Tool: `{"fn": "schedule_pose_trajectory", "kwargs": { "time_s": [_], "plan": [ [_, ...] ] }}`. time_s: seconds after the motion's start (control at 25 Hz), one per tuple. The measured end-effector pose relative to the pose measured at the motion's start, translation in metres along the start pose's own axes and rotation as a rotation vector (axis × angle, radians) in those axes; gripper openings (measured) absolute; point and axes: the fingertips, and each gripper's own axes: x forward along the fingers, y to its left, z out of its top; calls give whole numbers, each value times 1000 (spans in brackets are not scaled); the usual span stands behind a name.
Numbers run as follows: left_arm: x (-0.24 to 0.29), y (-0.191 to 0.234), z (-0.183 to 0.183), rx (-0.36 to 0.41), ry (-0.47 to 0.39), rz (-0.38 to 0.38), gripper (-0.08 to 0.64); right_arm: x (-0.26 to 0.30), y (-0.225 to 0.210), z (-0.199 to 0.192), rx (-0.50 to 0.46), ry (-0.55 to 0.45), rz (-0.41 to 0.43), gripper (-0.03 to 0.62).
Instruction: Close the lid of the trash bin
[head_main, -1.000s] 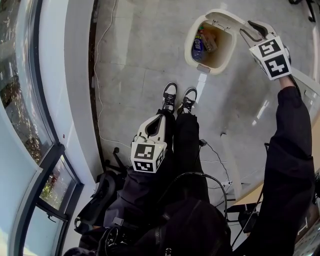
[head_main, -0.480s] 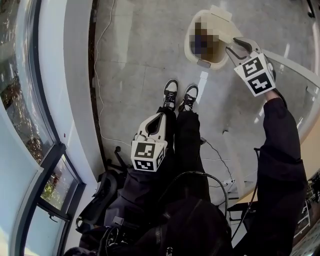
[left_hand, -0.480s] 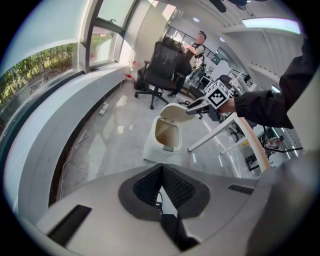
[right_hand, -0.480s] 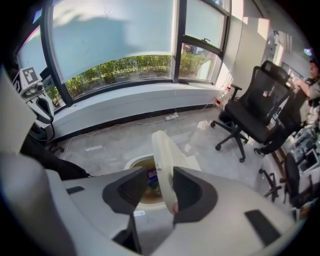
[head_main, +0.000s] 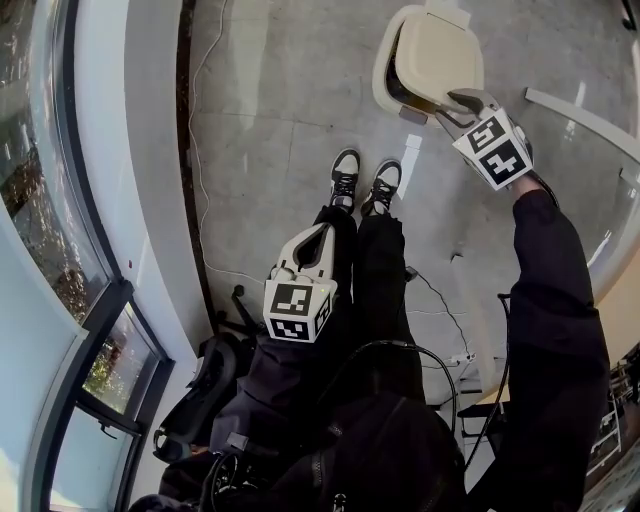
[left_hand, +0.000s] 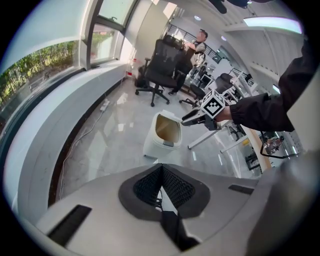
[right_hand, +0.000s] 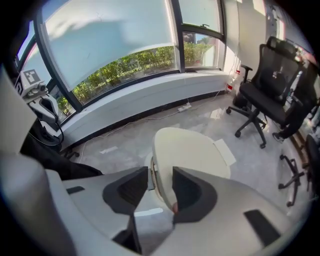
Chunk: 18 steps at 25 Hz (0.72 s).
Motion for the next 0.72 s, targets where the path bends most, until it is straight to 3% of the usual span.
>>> {"fn": "schedule_pose_trajectory", "kwargs": {
  "time_s": [0.24, 0.32, 0.72],
  "plan": [
    [3, -3, -8, -12, 6, 2, 2, 31, 12, -18, 36, 20, 70, 144],
    [5, -4, -12, -17, 13, 0, 2, 40, 11, -25, 53, 29, 66, 99],
    [13, -1, -27, -36, 41, 6, 2, 83, 8, -41, 75, 56, 43, 28]
  ]
}}
